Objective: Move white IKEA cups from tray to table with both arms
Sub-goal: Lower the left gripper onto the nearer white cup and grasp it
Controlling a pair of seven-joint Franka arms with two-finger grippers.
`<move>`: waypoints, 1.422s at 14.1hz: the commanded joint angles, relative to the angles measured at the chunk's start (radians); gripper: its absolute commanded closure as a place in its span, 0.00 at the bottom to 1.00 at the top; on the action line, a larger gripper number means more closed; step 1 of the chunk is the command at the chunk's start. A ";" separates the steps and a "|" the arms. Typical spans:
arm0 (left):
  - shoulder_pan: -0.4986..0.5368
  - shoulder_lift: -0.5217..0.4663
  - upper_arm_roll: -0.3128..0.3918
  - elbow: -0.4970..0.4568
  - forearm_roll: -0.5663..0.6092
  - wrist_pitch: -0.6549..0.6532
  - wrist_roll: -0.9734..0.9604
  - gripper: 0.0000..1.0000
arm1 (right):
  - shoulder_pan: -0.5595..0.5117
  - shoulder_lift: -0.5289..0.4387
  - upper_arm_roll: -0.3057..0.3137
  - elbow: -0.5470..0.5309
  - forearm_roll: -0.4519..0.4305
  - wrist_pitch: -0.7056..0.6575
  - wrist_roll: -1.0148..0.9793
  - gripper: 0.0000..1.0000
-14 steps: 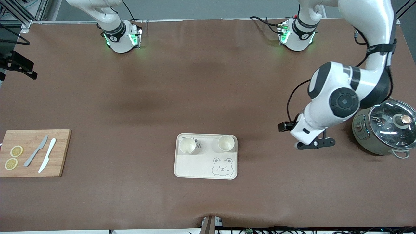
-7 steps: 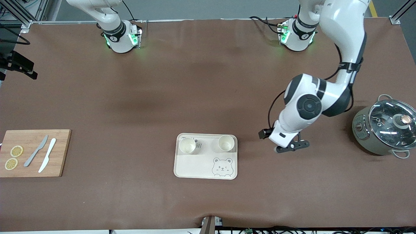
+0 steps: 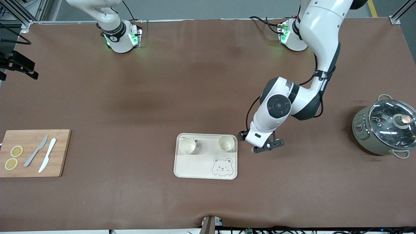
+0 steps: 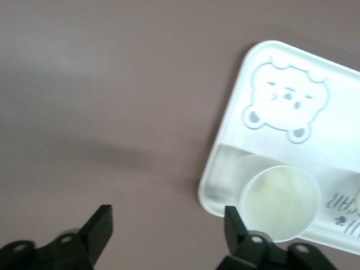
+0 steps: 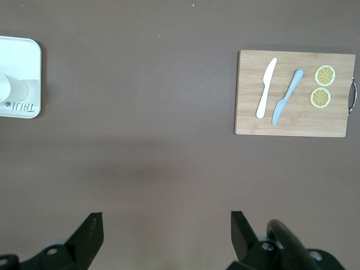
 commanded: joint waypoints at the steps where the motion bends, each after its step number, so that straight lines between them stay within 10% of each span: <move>1: -0.038 0.097 0.003 0.123 -0.024 0.028 -0.024 0.24 | -0.009 -0.012 0.004 -0.001 -0.004 0.002 -0.002 0.00; 9: -0.093 0.164 0.005 0.117 -0.017 0.125 -0.033 0.47 | -0.006 -0.012 0.004 -0.001 -0.004 -0.003 -0.002 0.00; 16: -0.091 0.184 0.006 0.116 -0.011 0.146 -0.018 0.99 | -0.020 -0.010 0.001 -0.001 -0.004 -0.006 -0.002 0.00; 20: -0.087 0.175 0.012 0.119 -0.009 0.146 0.019 1.00 | -0.028 -0.010 0.001 -0.001 -0.006 0.003 -0.004 0.00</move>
